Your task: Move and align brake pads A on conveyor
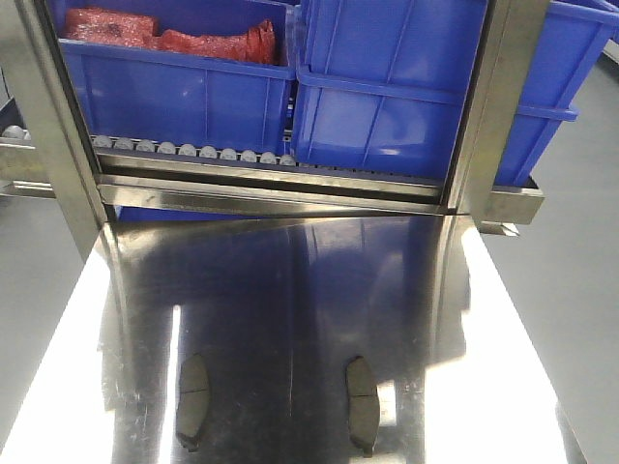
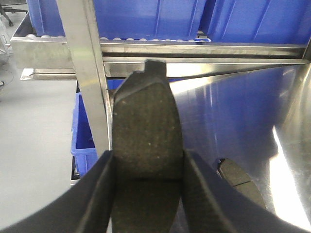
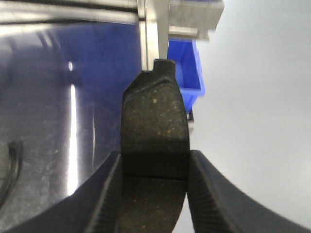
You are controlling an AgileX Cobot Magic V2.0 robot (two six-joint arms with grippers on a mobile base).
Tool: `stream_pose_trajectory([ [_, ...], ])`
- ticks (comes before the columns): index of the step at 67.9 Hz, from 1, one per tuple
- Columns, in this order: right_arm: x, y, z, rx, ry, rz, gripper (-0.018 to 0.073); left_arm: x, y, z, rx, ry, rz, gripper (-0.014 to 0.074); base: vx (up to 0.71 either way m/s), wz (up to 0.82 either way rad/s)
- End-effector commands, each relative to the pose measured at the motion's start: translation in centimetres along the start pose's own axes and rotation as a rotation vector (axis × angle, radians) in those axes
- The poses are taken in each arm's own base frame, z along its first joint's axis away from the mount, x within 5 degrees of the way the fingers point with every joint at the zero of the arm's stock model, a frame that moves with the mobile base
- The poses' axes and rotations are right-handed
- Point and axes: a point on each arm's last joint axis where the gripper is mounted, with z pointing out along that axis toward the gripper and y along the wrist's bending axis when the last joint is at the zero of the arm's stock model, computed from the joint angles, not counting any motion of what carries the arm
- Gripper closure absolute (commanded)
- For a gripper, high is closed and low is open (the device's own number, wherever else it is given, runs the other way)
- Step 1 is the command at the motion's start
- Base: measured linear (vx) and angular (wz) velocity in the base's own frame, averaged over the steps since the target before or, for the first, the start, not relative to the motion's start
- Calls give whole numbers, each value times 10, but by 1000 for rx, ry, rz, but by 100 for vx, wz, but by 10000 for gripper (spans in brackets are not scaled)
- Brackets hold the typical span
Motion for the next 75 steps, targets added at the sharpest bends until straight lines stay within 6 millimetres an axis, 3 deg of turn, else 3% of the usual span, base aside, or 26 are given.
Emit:
stream_pose_trajectory([
  [1, -8, -1, -12, 10, -222, -12, 566, -16, -1, -4, 9, -114, 6, 602, 0, 0],
  [13, 9, -1, -18, 11, -329, -12, 566, -16, -1, -4, 9, -114, 6, 602, 0, 0],
  [34, 31, -1, -8, 11, -325, -13, 564, -16, -1, -4, 9, -114, 6, 602, 0, 0],
  [75, 30, -1, -8, 11, -341, -12, 564, -16, -1, -4, 9, -114, 6, 602, 0, 0],
])
